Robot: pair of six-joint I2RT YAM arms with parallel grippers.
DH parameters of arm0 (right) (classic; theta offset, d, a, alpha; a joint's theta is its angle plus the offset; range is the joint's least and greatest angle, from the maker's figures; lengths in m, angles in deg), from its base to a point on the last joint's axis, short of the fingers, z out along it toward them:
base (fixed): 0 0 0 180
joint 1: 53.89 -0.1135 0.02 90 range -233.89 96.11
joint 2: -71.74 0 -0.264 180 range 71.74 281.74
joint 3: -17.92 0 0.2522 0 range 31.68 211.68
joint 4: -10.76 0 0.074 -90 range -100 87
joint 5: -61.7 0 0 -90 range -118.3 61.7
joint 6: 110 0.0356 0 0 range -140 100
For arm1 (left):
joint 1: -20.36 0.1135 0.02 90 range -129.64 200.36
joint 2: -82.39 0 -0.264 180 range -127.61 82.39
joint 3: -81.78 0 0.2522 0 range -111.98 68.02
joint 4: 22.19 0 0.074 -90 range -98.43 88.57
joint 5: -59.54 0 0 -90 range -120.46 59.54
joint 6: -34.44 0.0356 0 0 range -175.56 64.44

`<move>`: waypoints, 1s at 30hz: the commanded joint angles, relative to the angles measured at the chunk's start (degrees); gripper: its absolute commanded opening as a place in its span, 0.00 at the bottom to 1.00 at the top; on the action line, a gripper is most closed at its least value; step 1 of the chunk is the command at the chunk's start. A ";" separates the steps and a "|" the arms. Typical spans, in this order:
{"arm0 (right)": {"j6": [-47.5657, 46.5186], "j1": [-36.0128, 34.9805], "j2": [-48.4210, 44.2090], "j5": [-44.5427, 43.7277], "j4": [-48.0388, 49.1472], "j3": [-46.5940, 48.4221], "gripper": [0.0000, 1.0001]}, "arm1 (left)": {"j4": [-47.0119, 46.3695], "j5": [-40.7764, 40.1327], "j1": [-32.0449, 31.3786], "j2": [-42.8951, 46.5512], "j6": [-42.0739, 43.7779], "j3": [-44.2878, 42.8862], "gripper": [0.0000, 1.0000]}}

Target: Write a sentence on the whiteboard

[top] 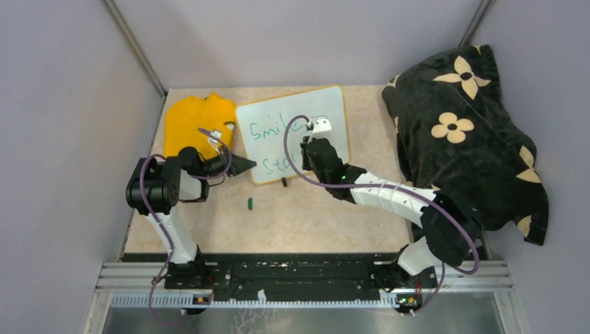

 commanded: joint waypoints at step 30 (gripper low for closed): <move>5.36 -1.65 2.89 8.05 2.60 -4.18 0.00 | 2.45 -1.50 -0.13 -1.57 0.67 -0.57 0.00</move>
